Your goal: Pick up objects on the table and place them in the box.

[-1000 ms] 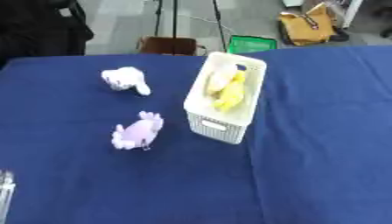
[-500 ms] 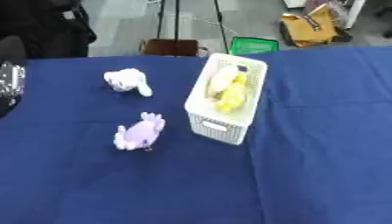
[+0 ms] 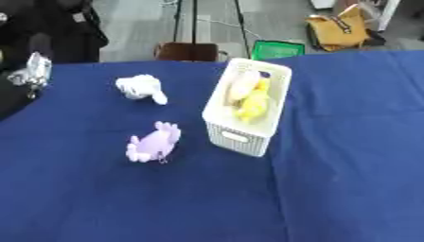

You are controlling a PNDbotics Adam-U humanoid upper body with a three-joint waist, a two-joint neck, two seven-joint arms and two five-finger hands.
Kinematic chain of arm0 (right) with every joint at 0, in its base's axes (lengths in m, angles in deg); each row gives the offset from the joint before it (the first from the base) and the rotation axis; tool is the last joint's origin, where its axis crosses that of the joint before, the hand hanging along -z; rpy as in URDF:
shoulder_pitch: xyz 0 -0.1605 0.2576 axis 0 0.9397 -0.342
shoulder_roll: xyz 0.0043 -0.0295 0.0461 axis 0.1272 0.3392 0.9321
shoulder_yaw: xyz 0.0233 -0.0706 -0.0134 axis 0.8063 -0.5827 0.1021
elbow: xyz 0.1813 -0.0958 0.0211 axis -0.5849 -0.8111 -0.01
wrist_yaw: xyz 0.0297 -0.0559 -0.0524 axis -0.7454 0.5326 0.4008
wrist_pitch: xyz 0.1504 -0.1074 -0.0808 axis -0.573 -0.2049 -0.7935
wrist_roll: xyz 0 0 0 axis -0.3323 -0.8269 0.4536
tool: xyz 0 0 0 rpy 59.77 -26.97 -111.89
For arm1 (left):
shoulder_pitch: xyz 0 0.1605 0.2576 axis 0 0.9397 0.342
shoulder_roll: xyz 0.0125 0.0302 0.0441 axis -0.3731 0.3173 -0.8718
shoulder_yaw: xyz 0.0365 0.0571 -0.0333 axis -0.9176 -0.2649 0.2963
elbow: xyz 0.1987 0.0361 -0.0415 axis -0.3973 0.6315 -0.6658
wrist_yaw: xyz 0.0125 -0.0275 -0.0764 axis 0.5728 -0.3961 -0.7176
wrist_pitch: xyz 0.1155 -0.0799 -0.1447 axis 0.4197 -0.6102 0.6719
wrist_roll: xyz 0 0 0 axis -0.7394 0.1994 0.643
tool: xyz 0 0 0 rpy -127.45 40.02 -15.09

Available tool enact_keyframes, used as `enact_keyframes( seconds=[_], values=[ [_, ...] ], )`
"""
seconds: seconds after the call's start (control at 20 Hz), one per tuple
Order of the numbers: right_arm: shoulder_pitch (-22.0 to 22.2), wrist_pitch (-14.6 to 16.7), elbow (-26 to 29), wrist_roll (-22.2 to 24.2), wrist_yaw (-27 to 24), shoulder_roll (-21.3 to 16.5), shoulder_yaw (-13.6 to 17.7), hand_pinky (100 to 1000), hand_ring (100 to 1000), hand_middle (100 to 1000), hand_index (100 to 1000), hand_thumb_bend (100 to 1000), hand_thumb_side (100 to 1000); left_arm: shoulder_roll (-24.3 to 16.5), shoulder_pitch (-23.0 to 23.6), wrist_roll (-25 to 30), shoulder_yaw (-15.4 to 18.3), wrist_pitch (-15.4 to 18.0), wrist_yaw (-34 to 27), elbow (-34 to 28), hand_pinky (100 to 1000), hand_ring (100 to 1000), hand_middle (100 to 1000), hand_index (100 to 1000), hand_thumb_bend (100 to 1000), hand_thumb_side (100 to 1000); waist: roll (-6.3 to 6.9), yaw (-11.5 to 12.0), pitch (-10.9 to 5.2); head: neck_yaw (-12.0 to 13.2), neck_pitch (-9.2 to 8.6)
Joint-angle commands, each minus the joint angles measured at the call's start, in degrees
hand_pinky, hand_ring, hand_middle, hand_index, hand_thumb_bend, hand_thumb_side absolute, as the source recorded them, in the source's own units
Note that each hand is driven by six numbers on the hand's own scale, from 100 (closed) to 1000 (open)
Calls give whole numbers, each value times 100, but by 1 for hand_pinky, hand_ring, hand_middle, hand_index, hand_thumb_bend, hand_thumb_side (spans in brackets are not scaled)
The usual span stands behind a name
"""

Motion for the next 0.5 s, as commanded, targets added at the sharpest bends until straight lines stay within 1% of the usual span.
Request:
enact_keyframes(
  seconds=[0.05, 0.1, 0.15, 0.2, 0.25, 0.3, 0.35, 0.4, 0.45, 0.5],
  values=[
    [-37, 7, 93, 43, -47, -41, -28, 816, 770, 661, 746, 100, 943, -422, -145, 615, -160, 96, 203, 83, 875, 914, 924, 988, 148, 918, 11, -8, -158, 27, 37],
    [-35, 11, 93, 51, -53, -40, -35, 816, 770, 661, 746, 100, 943, -481, -225, 960, -233, 155, 266, 156, 879, 918, 927, 989, 160, 921, 13, -9, -164, 29, 45],
    [-32, 13, 93, 58, -58, -40, -41, 816, 770, 661, 746, 100, 943, -537, -293, 1319, -310, 209, 274, 231, 886, 931, 938, 994, 258, 913, 20, -14, -170, 37, 60],
    [-28, 15, 93, 63, -62, -41, -44, 816, 770, 661, 746, 100, 943, -578, -364, 1634, -359, 244, 232, 293, 886, 931, 938, 994, 258, 913, 23, -15, -176, 39, 72],
    [-22, 17, 93, 67, -66, -42, -48, 816, 770, 661, 746, 100, 942, -632, -429, 1915, -403, 258, 185, 354, 890, 933, 941, 1000, 343, 932, 32, -16, -180, 44, 90],
    [-17, 19, 93, 72, -70, -43, -52, 816, 770, 661, 746, 100, 942, -673, -492, 2140, -434, 261, 153, 400, 890, 933, 941, 1000, 343, 932, 38, -16, -184, 46, 104],
    [-12, 22, 93, 77, -74, -44, -57, 816, 770, 661, 746, 100, 942, -704, -546, 2346, -468, 239, 129, 457, 893, 935, 943, 1000, 405, 926, 45, -16, -188, 47, 120],
    [-9, 25, 93, 82, -78, -44, -62, 816, 770, 661, 746, 100, 942, -720, -601, 2526, -497, 205, 104, 503, 893, 935, 943, 1000, 405, 926, 49, -15, -192, 46, 131],
    [-6, 29, 93, 88, -82, -44, -67, 816, 770, 661, 746, 100, 943, -720, -648, 2724, -530, 150, 78, 565, 896, 939, 948, 1000, 510, 925, 55, -16, -196, 51, 146],
    [-3, 33, 93, 93, -86, -44, -71, 816, 770, 661, 746, 100, 943, -712, -699, 2915, -555, 93, 54, 614, 896, 939, 948, 1000, 510, 925, 59, -16, -201, 53, 156]
  ],
)
